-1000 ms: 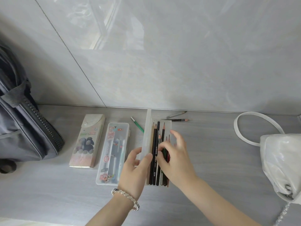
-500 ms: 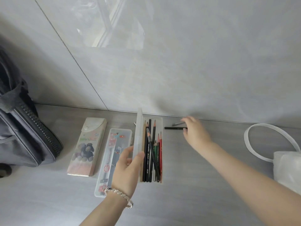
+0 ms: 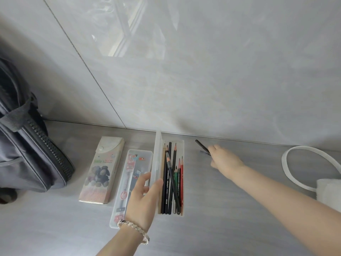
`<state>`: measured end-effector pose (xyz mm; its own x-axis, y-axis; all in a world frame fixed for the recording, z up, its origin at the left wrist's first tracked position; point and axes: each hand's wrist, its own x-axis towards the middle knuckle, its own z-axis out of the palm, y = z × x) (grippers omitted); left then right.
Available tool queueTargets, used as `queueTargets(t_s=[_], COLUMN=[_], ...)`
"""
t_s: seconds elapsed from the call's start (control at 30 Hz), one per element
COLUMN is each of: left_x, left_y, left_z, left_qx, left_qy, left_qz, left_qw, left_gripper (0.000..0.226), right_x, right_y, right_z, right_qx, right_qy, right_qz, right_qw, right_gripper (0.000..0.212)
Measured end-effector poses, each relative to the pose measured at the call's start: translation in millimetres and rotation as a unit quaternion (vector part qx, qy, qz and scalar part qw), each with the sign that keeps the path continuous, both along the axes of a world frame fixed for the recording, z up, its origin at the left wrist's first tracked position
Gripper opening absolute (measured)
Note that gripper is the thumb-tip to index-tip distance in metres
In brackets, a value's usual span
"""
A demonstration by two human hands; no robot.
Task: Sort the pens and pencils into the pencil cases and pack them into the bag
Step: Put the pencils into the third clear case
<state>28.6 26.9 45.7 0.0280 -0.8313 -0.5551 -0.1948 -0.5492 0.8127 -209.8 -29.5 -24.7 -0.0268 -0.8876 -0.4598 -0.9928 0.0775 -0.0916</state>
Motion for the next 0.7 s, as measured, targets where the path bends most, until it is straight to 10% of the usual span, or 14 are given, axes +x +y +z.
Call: queueTargets(t_s=[0.17,0.33,0.7], left_x=[-1,-9,-11], left_y=[5,18,37], left_z=[2,18,27], left_qx=[0.005,0.007,-0.025], left_qy=[-0.052,-0.023,-0.017], left_qz=[-0.034,-0.051,-0.051], left_qw=[0.998,0.998,0.998], left_gripper=[0.041,0.011,0.025], right_x=[22,41,49], right_y=[23,48,88], right_z=[38,57,64], right_qx=[-0.346,-0.404,-0.319], right_qy=[-0.145,-0.132,-0.098], right_qz=[0.147,0.370,0.331], right_qw=[0.915,0.826,0.883], right_gripper=[0.010,0.022,0.021])
